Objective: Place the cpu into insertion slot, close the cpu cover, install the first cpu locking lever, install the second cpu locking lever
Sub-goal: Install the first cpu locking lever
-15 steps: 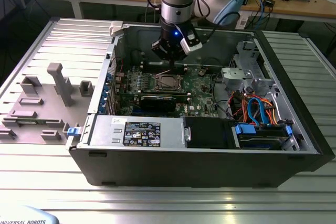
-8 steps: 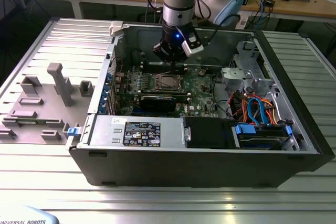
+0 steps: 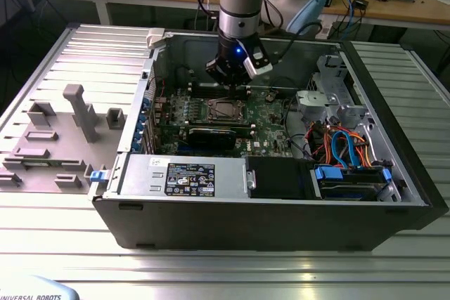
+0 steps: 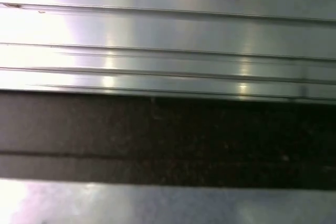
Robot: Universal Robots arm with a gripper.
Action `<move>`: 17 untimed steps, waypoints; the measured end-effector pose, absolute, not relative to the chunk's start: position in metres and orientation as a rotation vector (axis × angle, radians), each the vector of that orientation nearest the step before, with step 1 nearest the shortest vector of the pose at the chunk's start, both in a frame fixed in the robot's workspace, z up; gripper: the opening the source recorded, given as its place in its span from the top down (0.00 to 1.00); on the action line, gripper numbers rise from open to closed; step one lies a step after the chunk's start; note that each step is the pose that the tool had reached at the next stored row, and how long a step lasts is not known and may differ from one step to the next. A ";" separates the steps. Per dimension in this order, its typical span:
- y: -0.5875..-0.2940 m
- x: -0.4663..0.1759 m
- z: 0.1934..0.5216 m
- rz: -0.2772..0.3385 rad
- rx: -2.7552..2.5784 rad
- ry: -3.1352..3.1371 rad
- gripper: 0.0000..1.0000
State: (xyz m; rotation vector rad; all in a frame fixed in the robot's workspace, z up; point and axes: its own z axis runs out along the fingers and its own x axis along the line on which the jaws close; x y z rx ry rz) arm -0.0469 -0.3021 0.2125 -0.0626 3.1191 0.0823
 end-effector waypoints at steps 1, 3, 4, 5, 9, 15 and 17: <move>-0.302 -0.047 0.212 0.084 -0.058 3.119 0.89; -0.303 -0.047 0.212 0.086 -0.053 3.119 0.89; -0.303 -0.047 0.212 0.087 -0.051 3.119 0.89; -0.304 -0.047 0.212 0.089 -0.049 3.119 0.89; -0.306 -0.047 0.211 0.100 -0.035 3.118 0.89; -0.306 -0.046 0.209 0.100 -0.028 3.119 0.89; -0.306 -0.045 0.207 0.100 -0.026 3.119 0.89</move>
